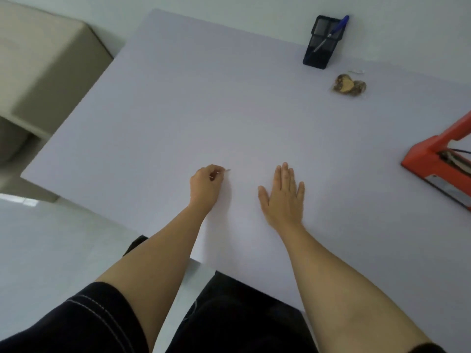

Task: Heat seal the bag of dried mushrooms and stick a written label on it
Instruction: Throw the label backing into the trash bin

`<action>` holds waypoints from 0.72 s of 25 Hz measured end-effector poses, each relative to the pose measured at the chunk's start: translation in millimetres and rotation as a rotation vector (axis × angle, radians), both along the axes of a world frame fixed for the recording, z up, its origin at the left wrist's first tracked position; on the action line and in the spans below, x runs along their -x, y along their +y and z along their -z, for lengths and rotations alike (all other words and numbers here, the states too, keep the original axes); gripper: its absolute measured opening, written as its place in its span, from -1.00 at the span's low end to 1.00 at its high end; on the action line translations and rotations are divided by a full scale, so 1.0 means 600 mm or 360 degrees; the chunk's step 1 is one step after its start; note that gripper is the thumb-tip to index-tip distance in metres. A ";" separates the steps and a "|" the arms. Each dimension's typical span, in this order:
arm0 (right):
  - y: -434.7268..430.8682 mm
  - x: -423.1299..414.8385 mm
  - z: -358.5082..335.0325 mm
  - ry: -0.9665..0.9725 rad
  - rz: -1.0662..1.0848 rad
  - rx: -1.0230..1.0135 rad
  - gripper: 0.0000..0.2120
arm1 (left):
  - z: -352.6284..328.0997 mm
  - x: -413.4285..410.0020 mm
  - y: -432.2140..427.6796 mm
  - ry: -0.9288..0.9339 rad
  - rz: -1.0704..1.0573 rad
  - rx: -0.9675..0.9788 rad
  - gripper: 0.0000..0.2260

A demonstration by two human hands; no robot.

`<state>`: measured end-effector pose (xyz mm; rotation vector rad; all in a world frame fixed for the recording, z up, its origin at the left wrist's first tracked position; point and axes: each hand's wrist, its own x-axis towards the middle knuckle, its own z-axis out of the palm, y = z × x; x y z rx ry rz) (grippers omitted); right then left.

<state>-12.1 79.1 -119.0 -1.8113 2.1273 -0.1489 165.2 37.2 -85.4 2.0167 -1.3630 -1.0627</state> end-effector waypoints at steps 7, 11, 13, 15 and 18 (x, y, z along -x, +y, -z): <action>0.133 -0.187 -0.063 -0.0473 -0.0582 0.0101 -0.37 | -0.031 -0.160 0.215 -0.0059 -0.0734 0.0003 -0.75; 0.218 -0.313 -0.057 -0.0584 -0.1003 0.0006 -0.45 | -0.025 -0.266 0.324 -0.0125 -0.1161 -0.0031 -0.77; 0.243 -0.372 -0.037 -0.0556 -0.1160 -0.0055 -0.53 | -0.004 -0.327 0.369 -0.0150 -0.1214 -0.0139 -0.78; 0.263 -0.426 -0.006 -0.0521 -0.1216 -0.0140 -0.58 | 0.032 -0.383 0.409 -0.0140 -0.1204 -0.0289 -0.75; 0.281 -0.478 0.054 -0.0435 -0.1094 -0.0219 -0.59 | 0.098 -0.443 0.444 -0.0116 -0.1058 -0.0347 -0.72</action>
